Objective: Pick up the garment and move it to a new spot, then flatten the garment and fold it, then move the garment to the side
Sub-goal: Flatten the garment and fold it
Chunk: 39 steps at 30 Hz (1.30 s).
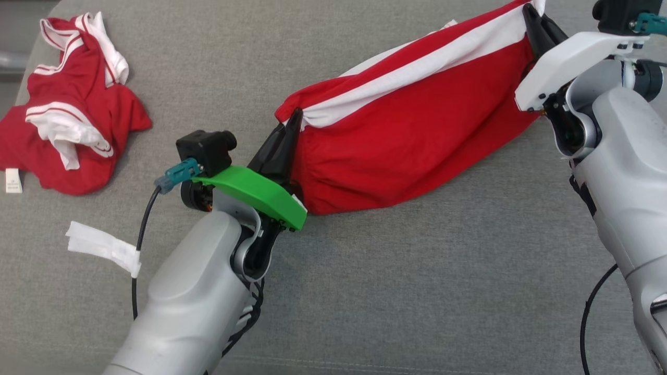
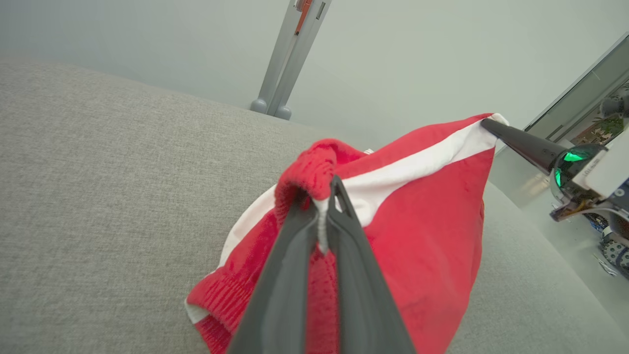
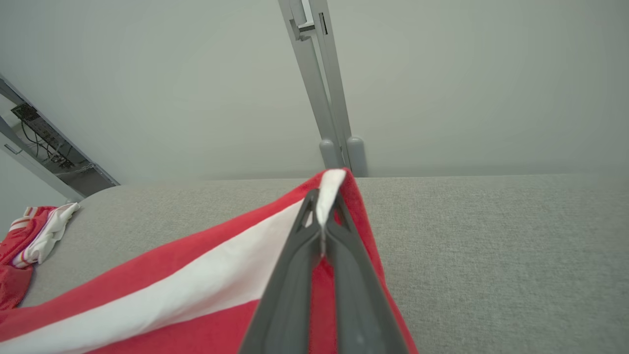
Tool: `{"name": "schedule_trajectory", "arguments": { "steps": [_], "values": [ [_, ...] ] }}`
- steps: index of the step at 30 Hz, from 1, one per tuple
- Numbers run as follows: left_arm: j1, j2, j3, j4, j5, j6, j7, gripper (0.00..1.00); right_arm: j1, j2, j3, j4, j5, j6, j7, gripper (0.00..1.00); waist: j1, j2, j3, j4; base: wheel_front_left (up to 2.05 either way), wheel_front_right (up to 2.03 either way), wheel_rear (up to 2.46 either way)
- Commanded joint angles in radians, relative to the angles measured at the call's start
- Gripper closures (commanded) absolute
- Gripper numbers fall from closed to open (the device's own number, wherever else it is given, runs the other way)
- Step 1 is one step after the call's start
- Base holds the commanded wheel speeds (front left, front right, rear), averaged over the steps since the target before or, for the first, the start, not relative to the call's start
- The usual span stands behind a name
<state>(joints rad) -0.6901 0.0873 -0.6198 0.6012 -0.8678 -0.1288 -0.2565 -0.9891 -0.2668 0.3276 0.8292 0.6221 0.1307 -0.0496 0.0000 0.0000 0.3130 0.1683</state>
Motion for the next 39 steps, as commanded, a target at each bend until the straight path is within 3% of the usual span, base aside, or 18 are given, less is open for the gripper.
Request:
{"name": "schedule_trajectory", "arguments": {
  "steps": [1, 9, 10, 11, 12, 24, 32, 39],
  "values": [
    [-0.036, -0.002, -0.008, 0.021, -0.014, -0.002, -0.005, 1.0, -0.036, 0.0, 0.009, 0.044, -0.005, 0.0, -0.014, 1.0, 0.0, 0.0, 0.071, 0.064, 0.0, 0.0, 0.0],
    [-0.124, -0.024, -0.039, 0.102, -0.052, -0.002, -0.009, 1.0, -0.168, 0.021, 0.072, 0.239, -0.01, 0.0, -0.072, 1.0, 0.0, 0.0, 0.12, 0.076, 0.0, 0.0, 0.0],
    [-0.133, -0.025, -0.035, 0.108, -0.045, -0.002, -0.01, 0.69, -0.179, 0.026, 0.078, 0.256, -0.004, 0.0, -0.081, 0.69, 0.0, 0.0, 0.123, 0.076, 0.0, 0.0, 0.0],
    [-0.136, -0.025, -0.032, 0.113, -0.037, -0.002, -0.01, 0.14, -0.187, 0.031, 0.083, 0.264, -0.001, 0.0, -0.091, 0.09, 0.0, 0.0, 0.125, 0.075, 0.0, 0.0, 0.0],
    [-0.139, -0.025, -0.025, 0.119, -0.027, -0.002, -0.01, 0.0, -0.192, 0.036, 0.091, 0.273, 0.003, 0.0, -0.101, 0.0, 0.0, 0.0, 0.125, 0.074, 0.0, 0.0, 0.0],
    [0.021, 0.016, 0.11, 0.043, 0.186, -0.002, -0.009, 0.0, -0.085, -0.032, 0.218, 0.279, 0.084, 0.0, -0.148, 0.0, 0.0, 0.0, 0.058, 0.051, 0.0, 0.0, 0.0],
    [0.216, 0.05, 0.331, -0.172, 0.368, 0.026, -0.008, 0.0, -0.014, -0.062, 0.279, 0.291, 0.147, 0.0, -0.12, 0.0, 0.0, 0.0, 0.04, 0.063, 0.0, 0.0, 0.0],
    [0.365, 0.006, 0.489, -0.318, 0.493, 0.031, -0.008, 0.0, 0.018, -0.066, 0.306, 0.326, 0.189, 0.0, -0.093, 0.0, 0.0, 0.0, 0.044, 0.095, 0.0, 0.0, 0.0]
  ]
}}
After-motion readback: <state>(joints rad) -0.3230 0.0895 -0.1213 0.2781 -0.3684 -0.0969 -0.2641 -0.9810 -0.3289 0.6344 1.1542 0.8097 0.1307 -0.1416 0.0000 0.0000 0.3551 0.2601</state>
